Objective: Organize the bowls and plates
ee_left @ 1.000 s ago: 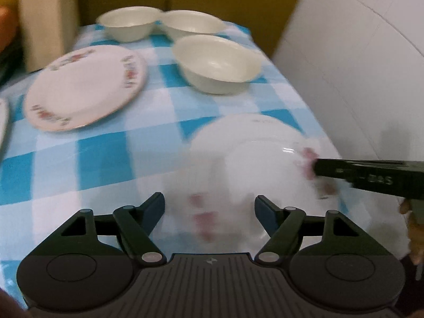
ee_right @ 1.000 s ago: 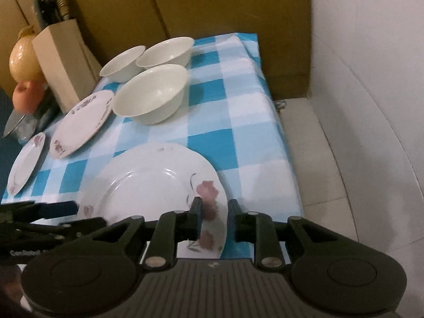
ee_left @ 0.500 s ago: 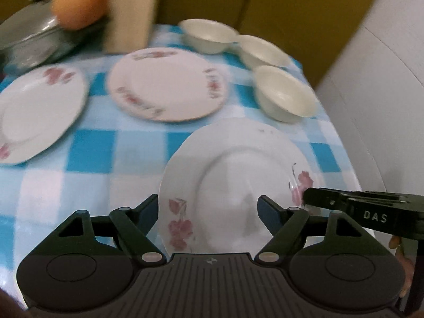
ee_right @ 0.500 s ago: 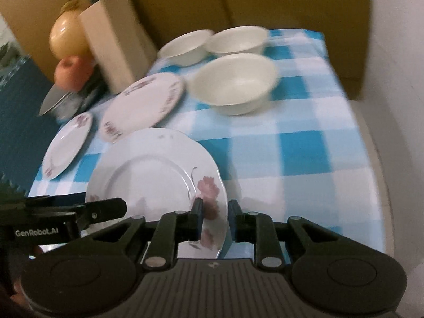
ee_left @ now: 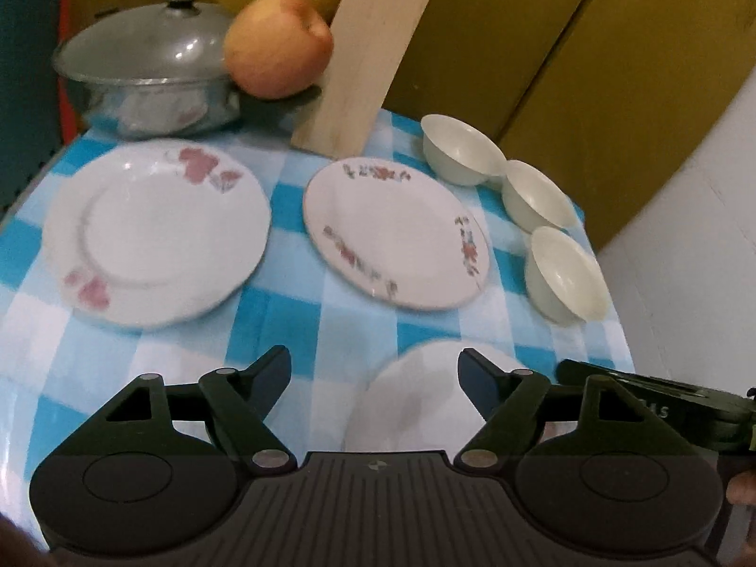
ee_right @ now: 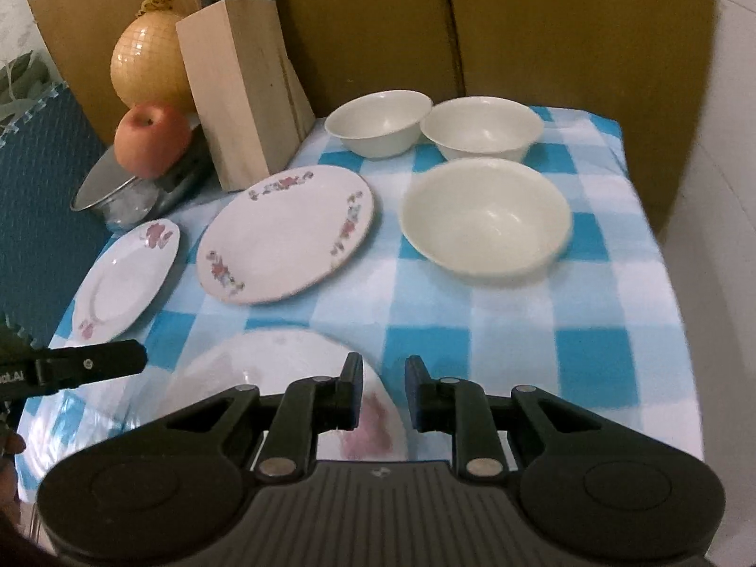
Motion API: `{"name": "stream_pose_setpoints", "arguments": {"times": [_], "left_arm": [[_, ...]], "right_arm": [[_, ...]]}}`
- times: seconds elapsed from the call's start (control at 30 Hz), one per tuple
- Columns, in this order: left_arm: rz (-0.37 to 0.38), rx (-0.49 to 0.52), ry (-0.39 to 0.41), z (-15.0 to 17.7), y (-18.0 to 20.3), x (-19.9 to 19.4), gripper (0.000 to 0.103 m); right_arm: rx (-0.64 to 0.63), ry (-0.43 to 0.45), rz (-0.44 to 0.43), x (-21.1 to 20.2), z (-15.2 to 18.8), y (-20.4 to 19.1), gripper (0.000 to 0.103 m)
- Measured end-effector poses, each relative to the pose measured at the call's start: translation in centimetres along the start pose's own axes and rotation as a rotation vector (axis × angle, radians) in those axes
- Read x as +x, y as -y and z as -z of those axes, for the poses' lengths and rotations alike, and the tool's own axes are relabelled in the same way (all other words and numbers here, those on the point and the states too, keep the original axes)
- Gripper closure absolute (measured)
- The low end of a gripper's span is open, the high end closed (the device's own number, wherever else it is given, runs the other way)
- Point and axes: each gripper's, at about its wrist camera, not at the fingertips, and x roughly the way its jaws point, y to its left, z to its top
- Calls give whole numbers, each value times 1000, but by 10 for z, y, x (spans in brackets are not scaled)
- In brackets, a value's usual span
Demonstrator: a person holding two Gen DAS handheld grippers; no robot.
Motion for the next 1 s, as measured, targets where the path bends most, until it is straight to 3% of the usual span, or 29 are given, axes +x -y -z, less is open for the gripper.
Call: {"name": "stream_pose_setpoints", "arguments": {"times": [0.33,0.57,0.73,1.0], "left_arm": [[-47,21,-14,-51,9,67,20],[-98,7,-28,-78,-2,108,19],[-73,19,-40,-87,-6,126,15],[-68,103,-44,-87,5,135,11]], "right_arm": [[95,-14,-14,68,-41,-2,89],[155,12,-8,86,-57,8,86],[188,-12,-80,98,-59,5,83],[190,12,-95,107,-67,2,78]]}}
